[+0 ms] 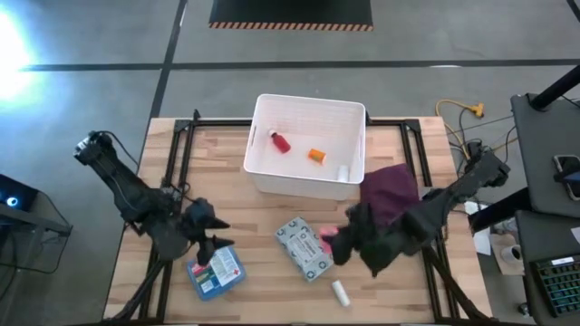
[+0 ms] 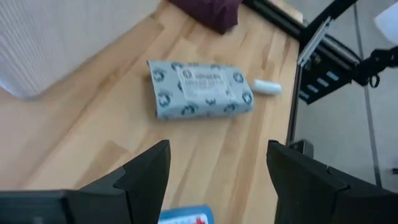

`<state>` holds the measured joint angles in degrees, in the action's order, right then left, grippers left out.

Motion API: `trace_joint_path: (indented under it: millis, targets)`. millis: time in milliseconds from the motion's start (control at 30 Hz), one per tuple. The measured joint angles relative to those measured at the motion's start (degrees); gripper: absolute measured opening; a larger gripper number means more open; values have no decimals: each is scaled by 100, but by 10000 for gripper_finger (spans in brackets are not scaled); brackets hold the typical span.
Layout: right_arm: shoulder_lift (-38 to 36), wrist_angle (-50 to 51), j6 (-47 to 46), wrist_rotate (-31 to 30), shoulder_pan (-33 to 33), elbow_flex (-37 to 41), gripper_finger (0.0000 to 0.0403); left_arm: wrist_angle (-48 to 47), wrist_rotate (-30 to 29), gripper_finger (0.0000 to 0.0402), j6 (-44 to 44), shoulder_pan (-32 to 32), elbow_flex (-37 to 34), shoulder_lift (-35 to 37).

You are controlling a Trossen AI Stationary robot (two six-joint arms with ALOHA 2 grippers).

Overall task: Pick & place medical supplies in basket/bin
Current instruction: Put the pink bandage into the white container, then put the white rolled gauze into the white container

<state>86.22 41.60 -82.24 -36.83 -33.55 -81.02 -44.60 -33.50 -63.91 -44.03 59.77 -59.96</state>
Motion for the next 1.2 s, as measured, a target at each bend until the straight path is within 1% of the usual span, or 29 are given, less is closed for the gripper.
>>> trace_joint_path:
  millis: [100, 167, 233, 400, 500, 567, 667, 700, 767, 833, 900, 1000, 1133, 1200]
  targets:
    - [-39, 102, 1232, -203, 473, -575, 162, -34, -16, 246, -310, -234, 2, -191]
    - [-35, 411, 1890, -198, 899, -903, 164, -58, -126, 246, -520, -364, 2, -287]
    - [-35, 754, 2500, -71, 1400, -1148, 171, -57, -245, 246, -700, -469, 2, -337]
    - [20, 1286, 3759, 40, 2656, -1390, 210, -61, -464, 246, -928, -559, 10, -381]
    - [26, 1513, 4264, 93, 3230, -1424, 244, -61, -598, 246, -1002, -557, 31, -379]
    - [25, 1720, 4361, 103, 3468, -1440, 267, -55, -637, 246, -1157, -557, 33, -379]
    - [22, 2059, 4515, 68, 3563, -1437, 295, -42, -708, 246, -1329, -557, 33, -423]
    - [11, 2128, 4701, 76, 3525, -1437, 302, -13, -730, 246, -1338, -557, 33, -461]
    - [-25, 2249, 5056, 183, 3232, -1437, 312, 172, -733, 246, -1343, -558, 33, -547]
    - [-35, 2477, 4853, 327, 2774, -1438, 315, 378, -735, 246, -1330, -584, 33, -656]
    - [0, 2829, 4196, 680, 2268, -1409, 315, 554, -729, 246, -1286, -586, 33, -798]
    - [102, 3314, 2723, 1457, 1548, -1180, 310, 618, -723, 246, -1275, -602, 33, -1008]
    - [416, 3351, 919, 2222, 601, -693, 303, 720, -657, 246, -1272, -659, 33, -1213]
    - [639, 3248, 217, 2620, 218, -494, 302, 775, -567, 246, -1261, -713, 31, -1281]
